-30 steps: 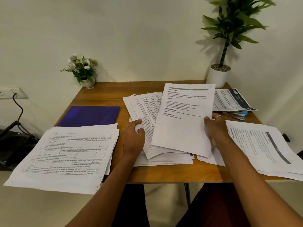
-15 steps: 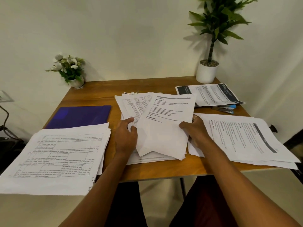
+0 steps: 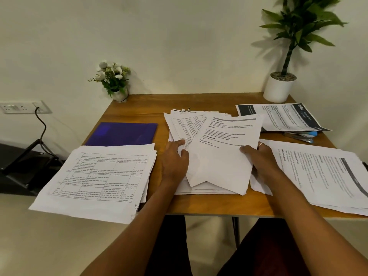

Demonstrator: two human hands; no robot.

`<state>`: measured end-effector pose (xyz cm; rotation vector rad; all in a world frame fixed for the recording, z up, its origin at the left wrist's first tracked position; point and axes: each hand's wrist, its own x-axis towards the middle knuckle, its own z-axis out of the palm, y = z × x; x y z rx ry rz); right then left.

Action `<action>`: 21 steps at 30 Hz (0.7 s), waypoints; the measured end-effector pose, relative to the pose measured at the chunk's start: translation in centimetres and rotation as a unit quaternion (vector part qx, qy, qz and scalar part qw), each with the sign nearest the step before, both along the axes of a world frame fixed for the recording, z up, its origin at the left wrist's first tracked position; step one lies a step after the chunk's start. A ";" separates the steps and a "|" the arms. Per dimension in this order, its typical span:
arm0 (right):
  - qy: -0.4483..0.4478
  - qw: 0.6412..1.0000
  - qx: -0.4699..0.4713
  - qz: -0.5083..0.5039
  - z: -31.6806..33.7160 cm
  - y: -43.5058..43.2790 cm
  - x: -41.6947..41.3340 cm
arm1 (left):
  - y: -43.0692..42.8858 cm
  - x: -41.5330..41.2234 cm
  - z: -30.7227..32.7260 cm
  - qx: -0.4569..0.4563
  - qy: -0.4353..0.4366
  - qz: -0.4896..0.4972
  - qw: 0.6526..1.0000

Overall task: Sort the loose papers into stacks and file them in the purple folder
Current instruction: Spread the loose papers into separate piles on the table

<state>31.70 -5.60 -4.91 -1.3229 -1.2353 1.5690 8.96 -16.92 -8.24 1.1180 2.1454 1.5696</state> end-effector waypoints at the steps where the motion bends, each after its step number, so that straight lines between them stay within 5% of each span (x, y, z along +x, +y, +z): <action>1: -0.001 1.000 -0.002 0.001 0.0 -0.1 0.0 | 0.0 0.0 -0.1 -0.001 0.000 -0.001 1.000; 12: 0.171 0.977 -0.031 -0.127 5.0 1.2 -1.1 | -0.2 0.0 0.4 -0.043 0.047 -0.008 0.998; 21: 0.190 0.977 -0.095 0.032 6.7 -0.3 -13.2 | 0.5 0.9 0.2 -0.161 0.267 0.004 0.950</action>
